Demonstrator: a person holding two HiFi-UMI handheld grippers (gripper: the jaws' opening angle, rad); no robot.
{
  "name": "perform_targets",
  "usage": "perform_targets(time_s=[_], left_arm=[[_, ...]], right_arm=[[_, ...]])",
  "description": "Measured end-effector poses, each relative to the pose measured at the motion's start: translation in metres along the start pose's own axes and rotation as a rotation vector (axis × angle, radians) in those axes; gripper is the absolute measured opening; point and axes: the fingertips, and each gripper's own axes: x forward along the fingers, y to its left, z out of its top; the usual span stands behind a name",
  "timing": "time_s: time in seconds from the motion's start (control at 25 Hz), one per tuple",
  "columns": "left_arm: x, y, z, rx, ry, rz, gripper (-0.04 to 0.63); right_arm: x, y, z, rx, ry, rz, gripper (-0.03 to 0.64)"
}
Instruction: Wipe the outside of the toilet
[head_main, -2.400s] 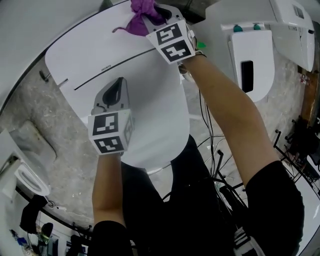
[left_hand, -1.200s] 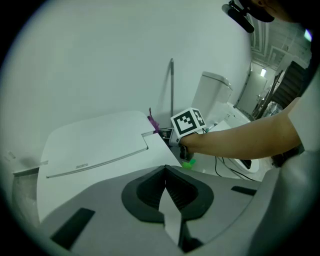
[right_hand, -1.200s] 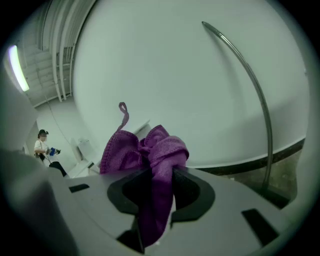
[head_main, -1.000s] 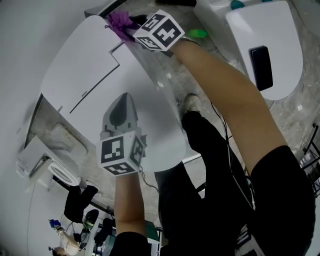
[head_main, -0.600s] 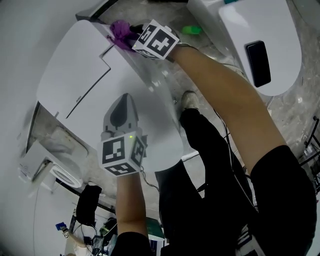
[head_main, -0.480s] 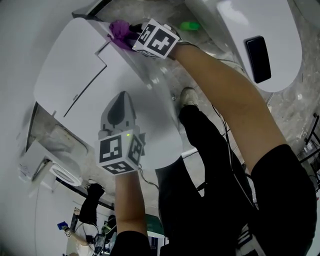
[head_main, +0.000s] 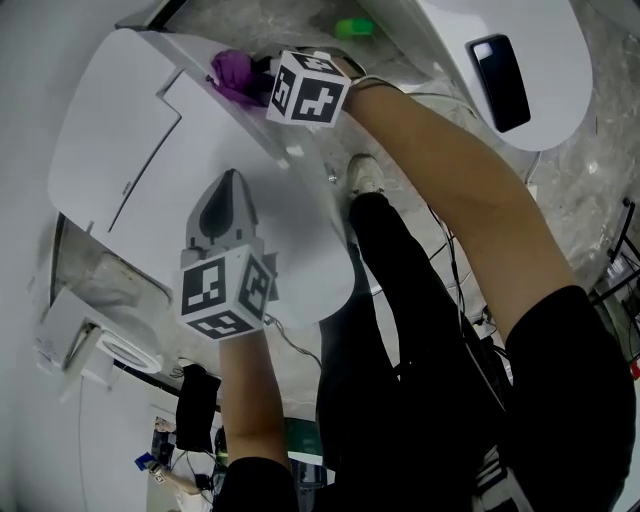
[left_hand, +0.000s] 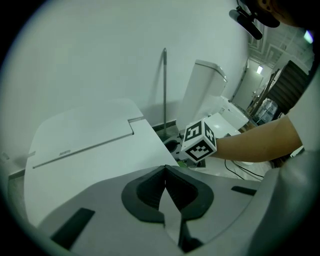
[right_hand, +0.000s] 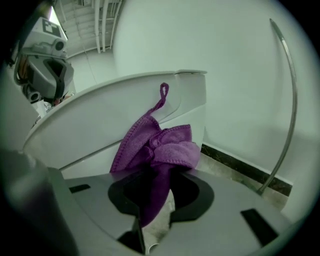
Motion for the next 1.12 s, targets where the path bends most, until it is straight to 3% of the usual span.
perform_targets(time_s=[0.48,1.12], left_arm=[[-0.010,-0.011,-0.035,0.054,0.025,-0.063,0.009],[-0.022,-0.029,-0.081,0.195,0.071,-0.171,0.009]], right_arm=[[-0.022,0.058,-0.035,-0.007,0.047,-0.037,0.097],[-0.053,0.153,-0.091,0.062,0.076,-0.053,0.095]])
